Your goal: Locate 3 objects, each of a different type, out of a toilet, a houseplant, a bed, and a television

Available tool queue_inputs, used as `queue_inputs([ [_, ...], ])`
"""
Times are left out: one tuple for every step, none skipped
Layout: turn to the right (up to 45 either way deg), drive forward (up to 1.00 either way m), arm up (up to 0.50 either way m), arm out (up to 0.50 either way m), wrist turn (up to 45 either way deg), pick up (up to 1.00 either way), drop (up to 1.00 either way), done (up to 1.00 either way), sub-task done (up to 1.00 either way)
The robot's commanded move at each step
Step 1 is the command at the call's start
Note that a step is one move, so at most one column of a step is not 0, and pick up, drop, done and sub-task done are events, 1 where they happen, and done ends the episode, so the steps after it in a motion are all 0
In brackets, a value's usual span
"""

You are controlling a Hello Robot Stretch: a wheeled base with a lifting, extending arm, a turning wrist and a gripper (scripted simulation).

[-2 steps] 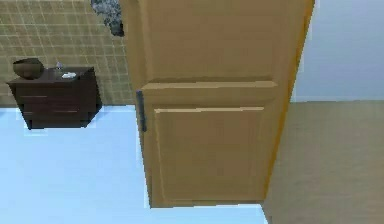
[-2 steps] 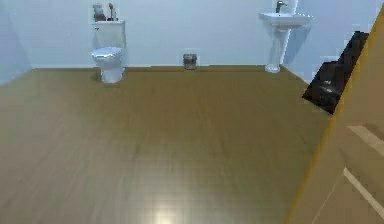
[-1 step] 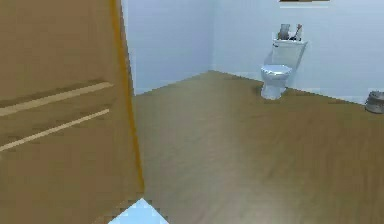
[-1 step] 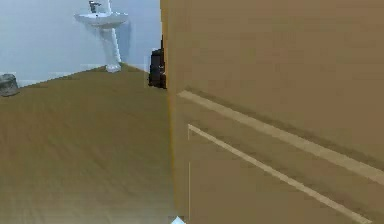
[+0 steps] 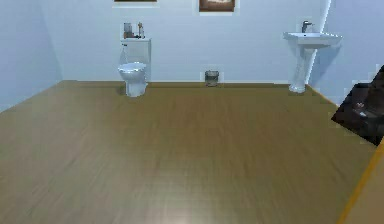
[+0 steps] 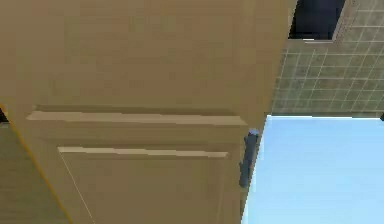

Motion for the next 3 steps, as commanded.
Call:
queue_inputs([
  [0.0, 0.9, 0.0, 0.0, 0.0, 0.0, 0.0, 0.0, 0.0],
  [45.0, 0.0, 0.0, 0.0, 0.0, 0.0, 0.0, 0.0, 0.0],
  [3.0, 0.0, 0.0, 0.0, 0.0, 0.0, 0.0, 0.0, 0.0],
])
